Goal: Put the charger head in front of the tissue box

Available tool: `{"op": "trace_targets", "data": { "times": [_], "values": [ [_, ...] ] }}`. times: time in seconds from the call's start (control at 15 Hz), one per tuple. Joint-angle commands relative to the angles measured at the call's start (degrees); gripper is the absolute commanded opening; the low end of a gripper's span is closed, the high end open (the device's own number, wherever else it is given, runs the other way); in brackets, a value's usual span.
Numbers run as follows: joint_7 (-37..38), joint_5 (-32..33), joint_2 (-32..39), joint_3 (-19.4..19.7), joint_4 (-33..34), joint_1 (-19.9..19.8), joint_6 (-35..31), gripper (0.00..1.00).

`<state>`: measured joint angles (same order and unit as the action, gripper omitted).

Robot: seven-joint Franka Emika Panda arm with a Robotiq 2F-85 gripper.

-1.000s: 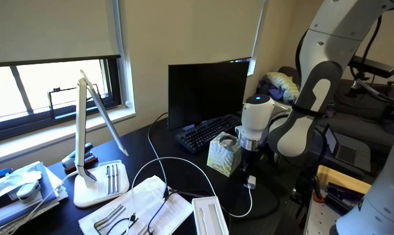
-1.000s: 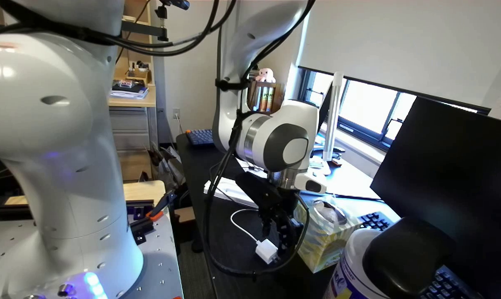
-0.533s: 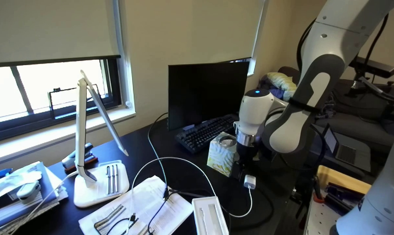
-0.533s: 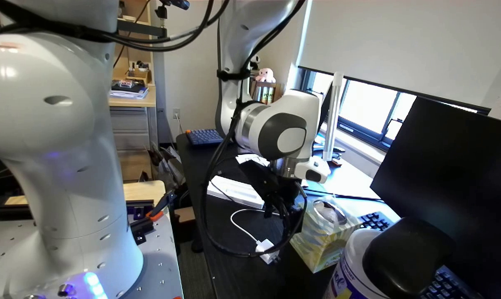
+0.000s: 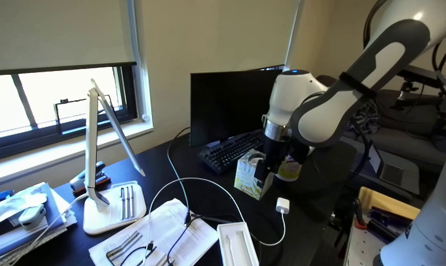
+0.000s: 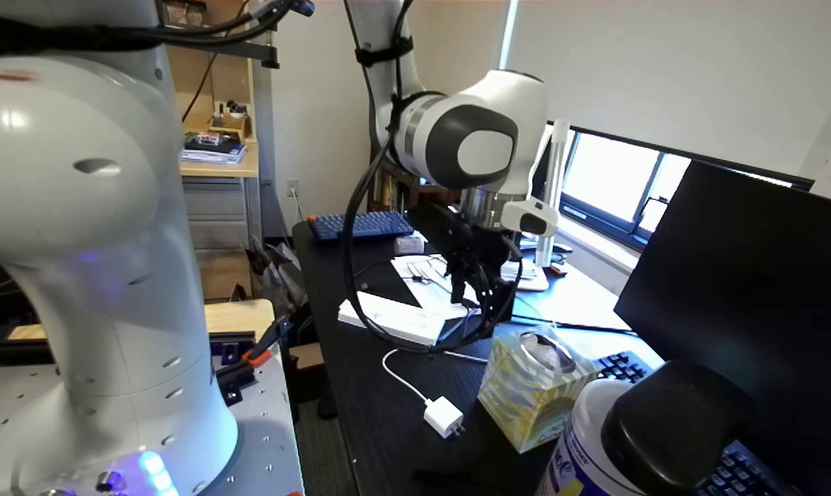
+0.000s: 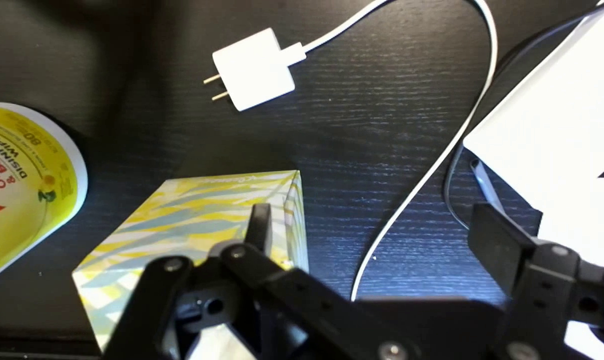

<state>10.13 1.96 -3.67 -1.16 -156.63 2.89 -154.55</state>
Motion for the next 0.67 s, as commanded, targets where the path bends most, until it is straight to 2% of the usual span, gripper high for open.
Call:
{"op": "trace_targets", "data": {
  "times": [0.0,0.4,0.6],
  "values": [
    [-3.70,-4.36,-7.00,-0.54,0.72,0.58,7.70,1.00],
    [-2.72,-3.93,-13.95,-1.20,7.08,0.71,22.18,1.00],
    [-0.76,-1.37,-15.43,-2.60,10.35,0.09,26.18,1.00]
  ]
}}
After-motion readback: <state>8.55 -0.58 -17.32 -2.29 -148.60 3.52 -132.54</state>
